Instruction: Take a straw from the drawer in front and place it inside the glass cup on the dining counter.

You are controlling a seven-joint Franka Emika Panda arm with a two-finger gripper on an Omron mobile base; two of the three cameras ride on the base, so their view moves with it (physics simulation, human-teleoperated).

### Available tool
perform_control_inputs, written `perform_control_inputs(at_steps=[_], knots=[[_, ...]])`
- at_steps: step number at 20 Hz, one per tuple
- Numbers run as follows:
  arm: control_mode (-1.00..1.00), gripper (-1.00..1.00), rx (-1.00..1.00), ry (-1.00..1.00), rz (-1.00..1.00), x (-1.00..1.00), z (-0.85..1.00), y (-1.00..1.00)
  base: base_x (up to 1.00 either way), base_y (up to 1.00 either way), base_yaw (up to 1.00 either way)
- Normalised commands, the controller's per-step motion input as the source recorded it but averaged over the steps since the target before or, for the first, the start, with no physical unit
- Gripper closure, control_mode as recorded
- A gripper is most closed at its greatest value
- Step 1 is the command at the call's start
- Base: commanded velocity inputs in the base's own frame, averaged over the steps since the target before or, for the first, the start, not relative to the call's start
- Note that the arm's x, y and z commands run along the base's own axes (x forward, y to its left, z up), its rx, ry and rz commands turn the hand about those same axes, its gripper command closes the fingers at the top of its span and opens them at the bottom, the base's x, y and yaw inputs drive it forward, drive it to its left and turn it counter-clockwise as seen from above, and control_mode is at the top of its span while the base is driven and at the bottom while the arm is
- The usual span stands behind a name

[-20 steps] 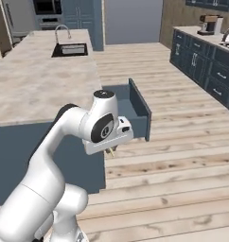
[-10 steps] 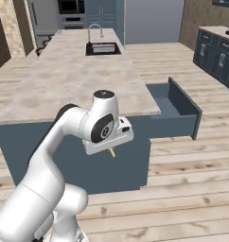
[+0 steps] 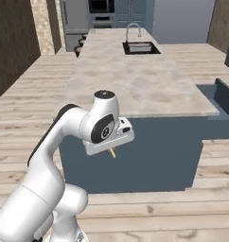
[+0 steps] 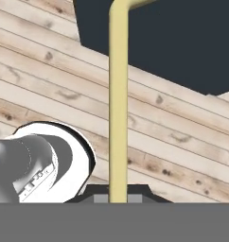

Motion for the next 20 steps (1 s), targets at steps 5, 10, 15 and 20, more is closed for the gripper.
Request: perform_control_inputs(at_steps=[5,10,15,20], knots=[[1.00,1.00,0.00,0.00,0.00,0.00,0.00,0.00,-0.29,1.00,0.30],[1.00,1.00,0.00,0.00,0.00,0.00,0.00,0.00,-0.02,1.00,0.30],[1.00,1.00,0.00,0.00,0.00,0.00,0.00,0.00,0.51,1.00,0.26],[1.00,1.00,0.00,0.00,0.00,0.00,0.00,0.00,1.00,0.94,0.17]])
